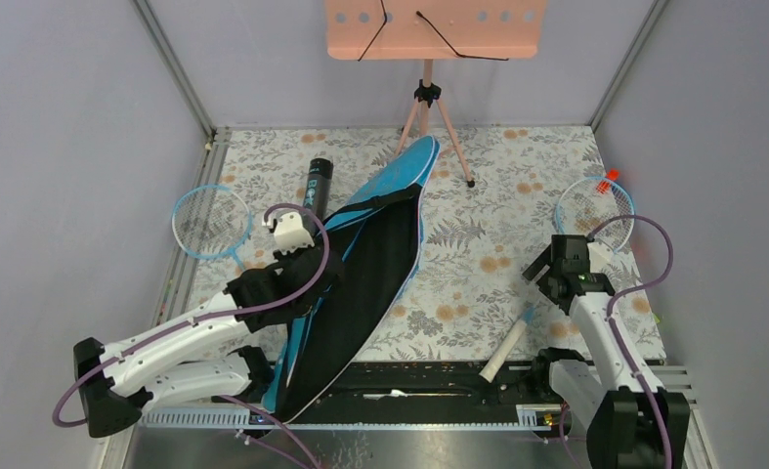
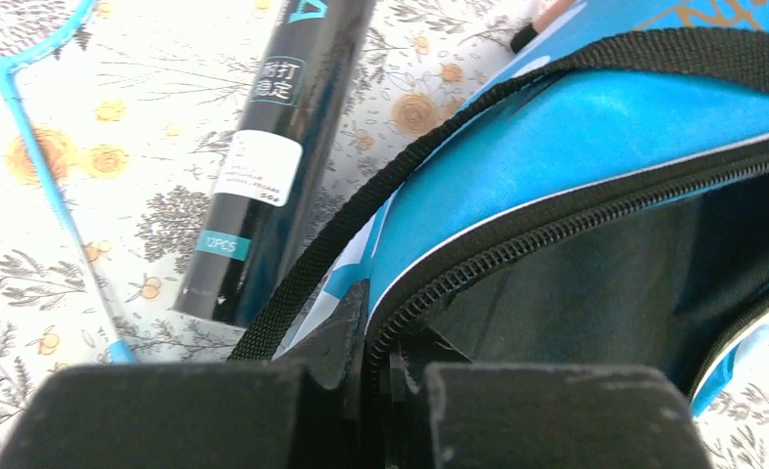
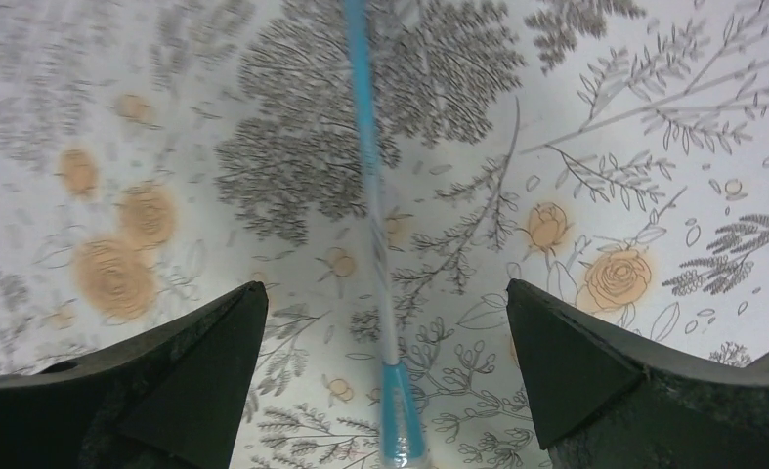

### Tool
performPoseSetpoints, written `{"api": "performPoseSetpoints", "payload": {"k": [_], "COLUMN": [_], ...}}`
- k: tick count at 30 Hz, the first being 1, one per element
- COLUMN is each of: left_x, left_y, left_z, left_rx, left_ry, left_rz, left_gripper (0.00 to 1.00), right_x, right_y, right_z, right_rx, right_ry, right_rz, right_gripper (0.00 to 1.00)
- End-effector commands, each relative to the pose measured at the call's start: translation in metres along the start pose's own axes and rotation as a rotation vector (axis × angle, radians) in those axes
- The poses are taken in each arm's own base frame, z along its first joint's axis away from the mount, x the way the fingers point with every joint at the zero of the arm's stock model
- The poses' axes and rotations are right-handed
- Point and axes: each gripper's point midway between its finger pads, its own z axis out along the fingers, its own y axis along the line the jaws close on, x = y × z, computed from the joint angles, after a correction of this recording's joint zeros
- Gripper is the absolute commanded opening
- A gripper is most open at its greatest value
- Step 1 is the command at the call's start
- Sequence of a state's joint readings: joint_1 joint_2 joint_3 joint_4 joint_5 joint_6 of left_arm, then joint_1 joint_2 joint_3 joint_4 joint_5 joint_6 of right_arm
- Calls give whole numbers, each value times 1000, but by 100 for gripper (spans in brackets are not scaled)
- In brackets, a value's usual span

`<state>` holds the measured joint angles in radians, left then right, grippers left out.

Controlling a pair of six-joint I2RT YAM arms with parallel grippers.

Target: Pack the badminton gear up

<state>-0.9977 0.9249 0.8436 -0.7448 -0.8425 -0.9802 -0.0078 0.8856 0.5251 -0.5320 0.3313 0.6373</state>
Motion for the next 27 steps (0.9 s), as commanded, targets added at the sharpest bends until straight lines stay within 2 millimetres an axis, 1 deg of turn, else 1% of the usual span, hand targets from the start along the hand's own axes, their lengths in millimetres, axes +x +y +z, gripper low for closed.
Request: {"api": "performPoseSetpoints", "payload": {"k": [1,3,5,6,7,9,12,13,14,16,17,18,20,22,23,24,27], "left_x": [-32,-30,-29,-28,-27,-23,-10,-4,1,13,17,19,24,30,31,33,35], "left_y": [6,4,0,-2,-4,-13,-34,-42,-50,-70,-79,-90,-105,-113,-115,-117,-124], "left_z": [-2,0,3,5,6,8,13,15,16,17,16,15,14,16,18,21,30], "left_rx": [-67,-72,-78,-80,-80,-62,8,36,72,161,208,257,332,361,356,344,311], "left_ry": [-120,-118,-113,-109,-101,-77,-14,8,29,74,91,100,120,134,137,140,144], "left_rz": [-93,-87,-78,-72,-66,-55,-49,-49,-45,-46,-48,-61,-66,-64,-61,-54,-31], "left_gripper": [0,0,0,0,0,0,0,0,0,0,0,0,0,0,0,0,0], "right_x": [18,29,38,43,46,51,59,60,61,58,57,56,55,54,54,53,48], "right_y": [-7,-9,-6,-3,-1,3,7,8,8,9,11,12,15,16,17,18,24], "right_z": [13,21,27,30,33,35,39,40,41,43,44,45,47,49,49,49,45], "right_rx": [50,74,63,56,49,38,31,32,43,48,45,44,25,18,14,6,-27], "right_ry": [98,150,197,217,237,279,335,345,353,356,353,349,337,327,326,325,320], "right_rz": [67,75,75,74,68,46,30,30,27,25,25,26,31,36,35,32,12], "right_gripper": [100,100,100,97,93,81,66,60,56,54,51,46,26,11,5,1,0]}}
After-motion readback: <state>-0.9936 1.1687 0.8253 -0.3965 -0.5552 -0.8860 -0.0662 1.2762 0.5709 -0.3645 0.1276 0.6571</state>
